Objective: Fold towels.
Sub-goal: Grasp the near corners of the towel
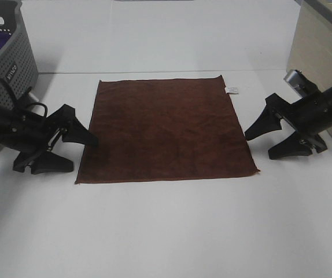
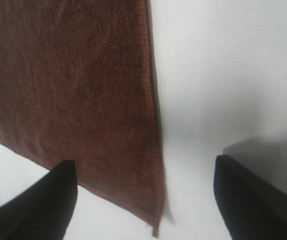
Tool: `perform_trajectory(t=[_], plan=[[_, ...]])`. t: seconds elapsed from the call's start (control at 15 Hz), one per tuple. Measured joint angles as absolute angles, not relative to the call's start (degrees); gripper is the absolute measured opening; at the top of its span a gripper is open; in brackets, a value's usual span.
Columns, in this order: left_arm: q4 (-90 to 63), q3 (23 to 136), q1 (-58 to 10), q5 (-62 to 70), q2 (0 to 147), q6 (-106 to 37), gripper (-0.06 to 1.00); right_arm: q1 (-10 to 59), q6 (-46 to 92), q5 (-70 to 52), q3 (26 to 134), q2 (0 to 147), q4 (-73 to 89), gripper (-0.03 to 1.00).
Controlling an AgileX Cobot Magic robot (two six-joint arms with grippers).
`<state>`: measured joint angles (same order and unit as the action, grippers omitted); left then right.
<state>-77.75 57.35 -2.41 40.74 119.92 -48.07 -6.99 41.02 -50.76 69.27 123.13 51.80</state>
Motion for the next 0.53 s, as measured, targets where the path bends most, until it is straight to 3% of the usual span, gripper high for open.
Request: perform_trajectory(t=[0.27, 0.33, 0.4, 0.53], plan=[[-79.2, 62.4, -7.3, 41.9, 123.5, -45.9, 0.73, -1.2, 41.0, -52.1, 73.1, 126.7, 53.8, 0.68], [-79.0, 62.9, -7.7, 41.6, 123.9, -45.7, 0.71, -0.8, 41.0, -52.0, 73.2, 126.7, 53.8, 0.61], [-78.7, 62.9, -7.7, 41.3, 124.1, -45.6, 0.61, -0.6, 41.0, -51.7, 73.2, 127.1, 53.8, 0.52], [-78.0, 62.9, -7.7, 39.6, 124.7, -45.3, 0.21, -0.7, 40.8, -50.4, 73.2, 127.7, 53.1, 0.27]])
